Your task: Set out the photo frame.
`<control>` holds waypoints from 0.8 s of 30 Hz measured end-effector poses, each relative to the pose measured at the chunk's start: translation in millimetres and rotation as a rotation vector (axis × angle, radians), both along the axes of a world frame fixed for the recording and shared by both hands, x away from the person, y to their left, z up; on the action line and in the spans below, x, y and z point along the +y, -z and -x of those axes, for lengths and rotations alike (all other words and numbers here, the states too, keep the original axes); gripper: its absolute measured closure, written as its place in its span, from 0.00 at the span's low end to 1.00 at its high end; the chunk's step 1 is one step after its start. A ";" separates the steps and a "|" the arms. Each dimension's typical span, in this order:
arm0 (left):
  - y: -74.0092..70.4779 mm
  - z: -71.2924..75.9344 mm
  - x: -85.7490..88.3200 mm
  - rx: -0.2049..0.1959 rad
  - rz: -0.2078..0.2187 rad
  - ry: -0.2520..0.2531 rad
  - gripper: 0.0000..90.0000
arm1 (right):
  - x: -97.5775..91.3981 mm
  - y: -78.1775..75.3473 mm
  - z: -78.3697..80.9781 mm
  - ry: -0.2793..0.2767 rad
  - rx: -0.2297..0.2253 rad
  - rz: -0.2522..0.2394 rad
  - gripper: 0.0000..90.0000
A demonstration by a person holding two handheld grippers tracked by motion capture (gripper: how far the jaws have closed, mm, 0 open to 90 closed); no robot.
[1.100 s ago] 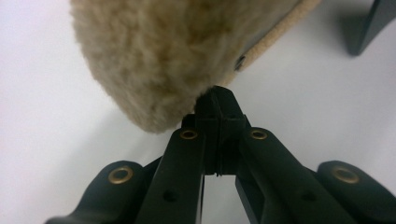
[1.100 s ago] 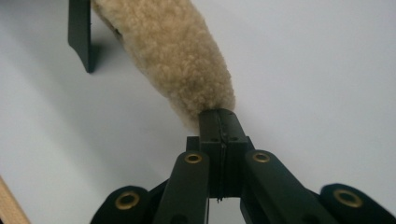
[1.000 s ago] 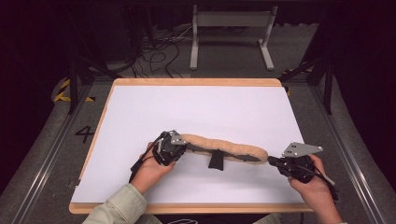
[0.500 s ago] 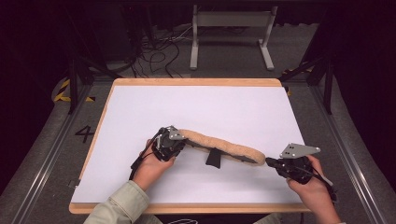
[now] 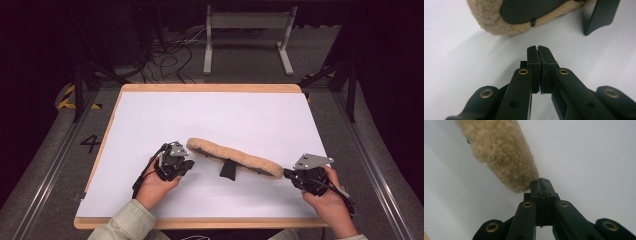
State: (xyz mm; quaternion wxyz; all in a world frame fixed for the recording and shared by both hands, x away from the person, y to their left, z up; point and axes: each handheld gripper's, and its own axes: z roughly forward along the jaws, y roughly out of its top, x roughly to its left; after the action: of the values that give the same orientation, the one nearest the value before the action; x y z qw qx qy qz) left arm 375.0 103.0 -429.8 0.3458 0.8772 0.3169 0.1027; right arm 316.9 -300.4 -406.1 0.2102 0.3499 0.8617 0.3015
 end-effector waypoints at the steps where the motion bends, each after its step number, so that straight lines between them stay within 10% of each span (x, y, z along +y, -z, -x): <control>1: -0.5 1.5 -0.1 -0.002 0.001 0.003 0.98 | 0.8 -0.3 1.8 -0.011 0.004 0.001 1.00; 17: -5.6 11.7 -5.4 0.015 0.045 0.045 0.96 | 47.3 3.9 25.2 -0.214 0.076 -0.016 1.00; 24: -7.4 20.7 -25.4 0.037 0.092 0.150 0.95 | 48.4 3.6 26.8 -0.212 0.079 -0.021 1.00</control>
State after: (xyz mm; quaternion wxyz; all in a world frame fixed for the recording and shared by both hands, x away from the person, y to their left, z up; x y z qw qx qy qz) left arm 354.3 77.5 -422.4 0.3864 0.8835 0.2610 0.0453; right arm 290.1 -252.0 -409.7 0.1392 0.2707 0.8982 0.3171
